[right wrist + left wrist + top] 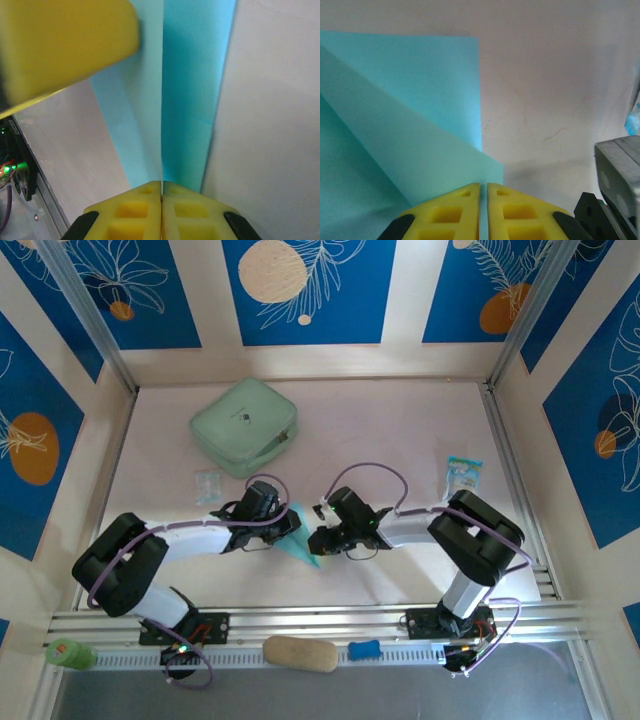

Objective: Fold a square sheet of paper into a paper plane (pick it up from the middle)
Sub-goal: Perform the fourth fold on the wing at the bottom-center of the table.

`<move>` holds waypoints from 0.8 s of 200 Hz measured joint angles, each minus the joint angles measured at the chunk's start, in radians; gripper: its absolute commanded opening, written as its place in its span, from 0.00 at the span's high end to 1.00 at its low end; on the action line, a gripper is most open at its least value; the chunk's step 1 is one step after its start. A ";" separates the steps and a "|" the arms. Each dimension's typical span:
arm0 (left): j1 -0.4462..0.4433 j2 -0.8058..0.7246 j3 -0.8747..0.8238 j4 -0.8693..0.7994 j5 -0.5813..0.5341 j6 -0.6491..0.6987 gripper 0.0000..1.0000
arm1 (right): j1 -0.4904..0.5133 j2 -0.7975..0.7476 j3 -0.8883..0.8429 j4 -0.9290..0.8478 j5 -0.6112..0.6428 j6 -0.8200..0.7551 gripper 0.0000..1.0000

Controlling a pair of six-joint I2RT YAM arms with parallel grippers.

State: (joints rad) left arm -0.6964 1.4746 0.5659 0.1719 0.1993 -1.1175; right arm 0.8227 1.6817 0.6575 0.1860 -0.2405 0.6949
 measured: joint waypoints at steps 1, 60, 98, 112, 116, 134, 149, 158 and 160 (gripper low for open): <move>0.000 0.000 0.000 0.000 0.000 0.000 0.88 | 0.000 0.001 0.000 0.001 0.000 0.001 0.94; 0.000 -0.017 0.000 -0.030 -0.021 0.000 0.88 | -0.031 0.024 -0.016 0.056 -0.066 0.051 0.95; 0.000 -0.021 0.000 -0.030 -0.019 0.009 0.89 | -0.031 0.025 -0.016 0.054 -0.071 0.053 0.95; 0.000 -0.021 0.000 -0.020 -0.014 0.017 0.89 | -0.031 0.027 -0.013 0.047 -0.075 0.052 0.95; 0.000 -0.021 0.000 -0.015 -0.011 0.019 0.89 | -0.031 0.029 -0.010 0.044 -0.077 0.050 0.95; 0.000 -0.013 0.002 0.008 0.003 0.021 0.91 | -0.032 0.032 -0.003 0.033 -0.082 0.048 0.95; 0.000 0.003 0.004 0.024 0.010 0.024 0.91 | -0.033 0.033 -0.002 0.030 -0.085 0.046 0.96; 0.000 0.010 0.004 0.025 0.010 0.023 0.92 | -0.034 0.035 0.000 0.028 -0.089 0.045 0.95; 0.000 0.011 0.004 0.025 0.010 0.024 0.92 | -0.035 0.035 0.001 0.027 -0.090 0.045 0.95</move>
State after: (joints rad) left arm -0.6964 1.4857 0.5701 0.1970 0.2092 -1.0939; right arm 0.7879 1.7172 0.6586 0.2131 -0.3302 0.7403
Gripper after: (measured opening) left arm 0.087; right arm 0.049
